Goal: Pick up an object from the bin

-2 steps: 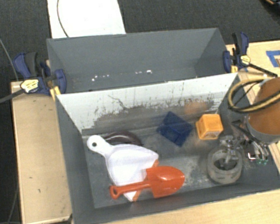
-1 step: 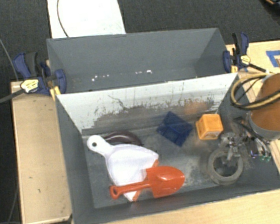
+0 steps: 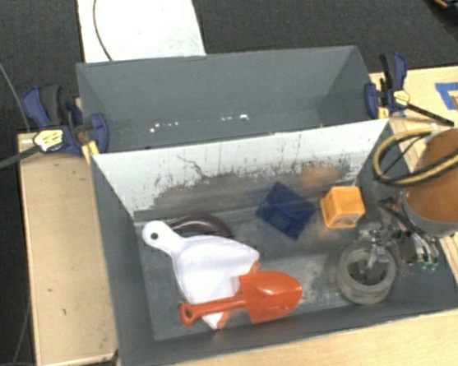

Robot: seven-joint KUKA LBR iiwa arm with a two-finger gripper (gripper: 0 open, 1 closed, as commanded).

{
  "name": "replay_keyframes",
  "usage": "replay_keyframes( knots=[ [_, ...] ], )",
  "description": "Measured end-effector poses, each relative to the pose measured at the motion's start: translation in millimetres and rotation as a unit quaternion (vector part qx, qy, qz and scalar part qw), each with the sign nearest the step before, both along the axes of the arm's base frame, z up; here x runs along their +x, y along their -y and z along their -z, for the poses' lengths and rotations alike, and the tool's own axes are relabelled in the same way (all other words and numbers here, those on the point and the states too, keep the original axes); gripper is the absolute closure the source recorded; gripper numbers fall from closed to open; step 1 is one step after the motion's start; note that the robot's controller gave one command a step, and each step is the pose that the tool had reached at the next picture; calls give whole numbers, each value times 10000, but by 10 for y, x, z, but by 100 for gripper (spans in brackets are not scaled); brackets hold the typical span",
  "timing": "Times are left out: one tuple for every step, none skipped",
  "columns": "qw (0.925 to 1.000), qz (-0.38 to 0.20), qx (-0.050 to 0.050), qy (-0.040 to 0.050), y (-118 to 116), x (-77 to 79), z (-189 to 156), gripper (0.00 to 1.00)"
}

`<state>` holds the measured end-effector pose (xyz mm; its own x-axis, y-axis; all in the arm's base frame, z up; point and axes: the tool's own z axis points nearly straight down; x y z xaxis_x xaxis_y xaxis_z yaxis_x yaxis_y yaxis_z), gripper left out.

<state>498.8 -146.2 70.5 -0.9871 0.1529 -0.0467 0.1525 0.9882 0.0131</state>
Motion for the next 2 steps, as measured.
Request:
replay_keyframes(
  knots=[
    [9999,-133,-17,35,-31,-3,-108,100],
    [9999,-112,4,18,31,47,-1,100]
  ],
)
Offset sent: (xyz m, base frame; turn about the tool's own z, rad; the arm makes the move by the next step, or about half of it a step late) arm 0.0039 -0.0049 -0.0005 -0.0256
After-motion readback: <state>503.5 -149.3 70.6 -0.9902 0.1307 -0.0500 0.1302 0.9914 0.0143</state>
